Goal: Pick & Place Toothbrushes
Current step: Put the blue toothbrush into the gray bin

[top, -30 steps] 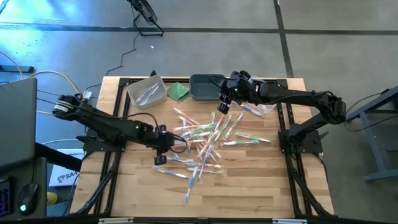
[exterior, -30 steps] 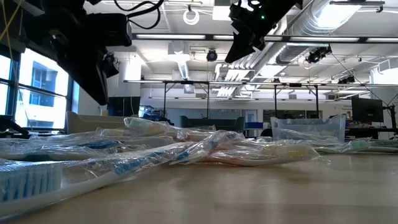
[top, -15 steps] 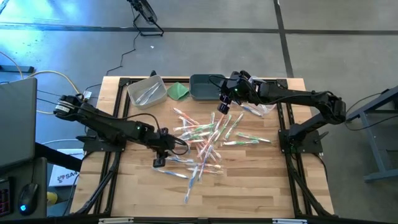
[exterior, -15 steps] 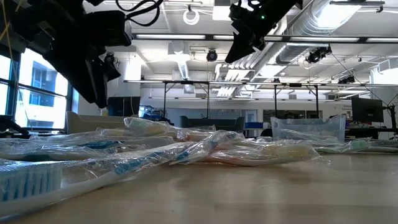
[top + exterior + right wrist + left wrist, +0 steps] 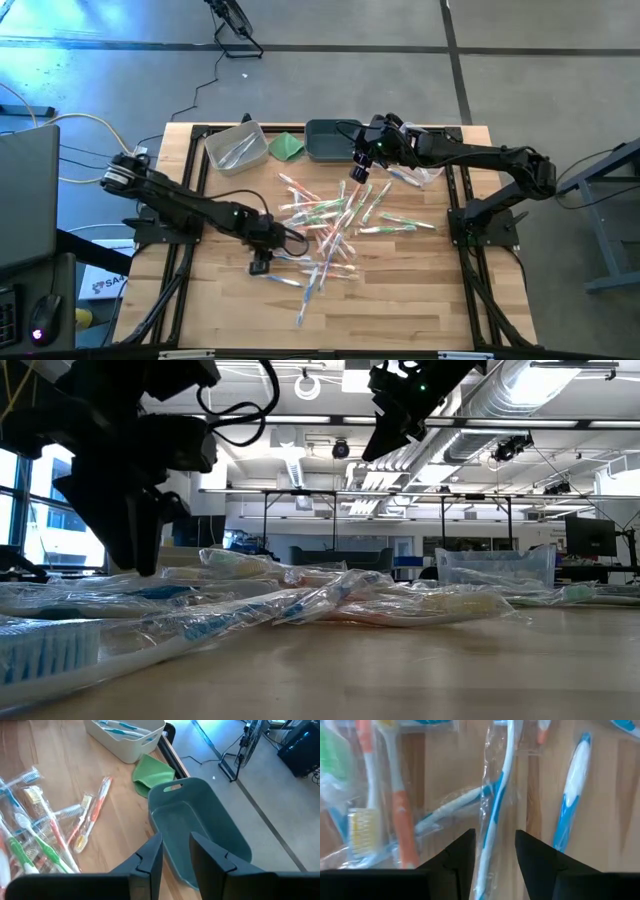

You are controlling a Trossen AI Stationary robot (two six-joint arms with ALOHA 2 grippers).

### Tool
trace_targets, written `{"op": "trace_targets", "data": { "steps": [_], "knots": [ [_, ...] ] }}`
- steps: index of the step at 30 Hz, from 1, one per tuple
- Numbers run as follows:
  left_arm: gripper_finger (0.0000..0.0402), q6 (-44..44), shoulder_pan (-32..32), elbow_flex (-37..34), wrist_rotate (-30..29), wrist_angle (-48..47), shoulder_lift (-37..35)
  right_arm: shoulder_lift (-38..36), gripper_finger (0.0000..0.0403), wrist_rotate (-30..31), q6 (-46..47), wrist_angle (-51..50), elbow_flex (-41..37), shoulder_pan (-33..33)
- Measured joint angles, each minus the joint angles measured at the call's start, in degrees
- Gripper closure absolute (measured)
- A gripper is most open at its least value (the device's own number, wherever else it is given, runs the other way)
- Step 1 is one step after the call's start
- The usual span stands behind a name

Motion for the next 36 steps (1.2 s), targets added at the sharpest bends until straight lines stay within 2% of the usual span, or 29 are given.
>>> {"op": "trace_targets", "data": {
  "steps": [17, 20, 27, 33, 36],
  "knots": [
    [0.0269, -1.5, 0.0, 0.0, 0.3, 2.7, 6.3, 0.0, 0.0314, 0.0, -0.1, 0.0, 0.0, 0.0],
    [0.0293, -1.5, 0.1, 0.0, 0.2, 2.6, 6.3, 0.0, 0.0314, 0.0, -0.1, 0.0, 0.0, 0.0],
    [0.0384, -1.5, 0.2, 0.0, 0.6, 2.4, 6.4, 0.0, 0.0314, 0.1, -0.7, 0.0, 0.0, 0.0],
    [0.0374, -1.5, 0.1, -0.1, 3.0, 1.6, 5.5, 0.0, 0.0314, 0.0, -2.7, 0.0, 0.0, 0.0],
    [0.0381, -1.5, 0.1, -0.1, 4.9, 0.4, 3.3, 0.0, 0.0314, 0.0, -2.7, -0.1, 0.0, 0.0]
  ]
}}
